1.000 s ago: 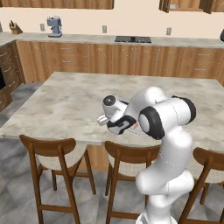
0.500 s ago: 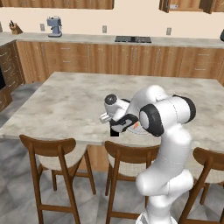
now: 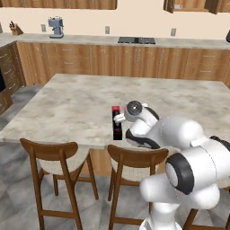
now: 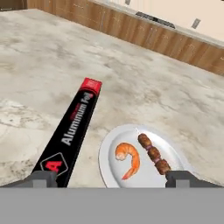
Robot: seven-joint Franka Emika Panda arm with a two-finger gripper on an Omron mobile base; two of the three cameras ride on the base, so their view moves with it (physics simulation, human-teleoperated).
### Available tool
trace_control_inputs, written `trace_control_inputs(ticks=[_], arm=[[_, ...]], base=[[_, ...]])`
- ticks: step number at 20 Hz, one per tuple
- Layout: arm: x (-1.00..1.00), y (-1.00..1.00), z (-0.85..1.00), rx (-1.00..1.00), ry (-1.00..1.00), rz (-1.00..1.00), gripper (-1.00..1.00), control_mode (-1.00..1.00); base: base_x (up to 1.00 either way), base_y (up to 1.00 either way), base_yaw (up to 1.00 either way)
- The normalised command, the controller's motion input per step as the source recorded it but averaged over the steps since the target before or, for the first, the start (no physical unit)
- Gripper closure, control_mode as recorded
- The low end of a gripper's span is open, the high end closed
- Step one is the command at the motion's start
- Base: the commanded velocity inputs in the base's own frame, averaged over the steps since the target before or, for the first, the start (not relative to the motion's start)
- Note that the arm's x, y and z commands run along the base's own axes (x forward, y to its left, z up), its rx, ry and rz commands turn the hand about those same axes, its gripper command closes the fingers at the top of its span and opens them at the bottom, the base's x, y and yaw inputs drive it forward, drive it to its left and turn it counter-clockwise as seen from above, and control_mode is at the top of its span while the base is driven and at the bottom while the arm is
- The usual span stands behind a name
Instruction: Retrieve the tupperware and aluminum foil from the cabinet and place them on the dining counter near the plate with shrimp and kebab skewer to prepare for storing leftovers.
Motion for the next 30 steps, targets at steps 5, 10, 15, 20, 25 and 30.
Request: trace_control_inputs(ticks=[5,10,15,20,25,30], arm=[[-0.98,-0.43,1.00,0.22,-0.03,0.00,-1.00,-1.00],[-0.90,-0.22,1.00,0.03,0.00,0.01,-1.00,-1.00],[-1.00,-0.03,1.00,-0.01,0.05,0.00,-1.00,-1.00],[-1.00,0.00,0.83,-0.06,0.09,0.00,-1.00,-1.00],[-0.99,-0.21,0.52,-0.01,0.03,0.00,-1.00,-1.00],[-0.40,-0.19,0.02,0.00,0.00,0.00,-1.00,1.00]], base=[[0.00,0.00,0.00],[0.00,0.00,0.00],[0.00,0.00,0.00],[0.00,0.00,0.00],[0.00,0.00,0.00],[-0.60,-0.54,-0.09]])
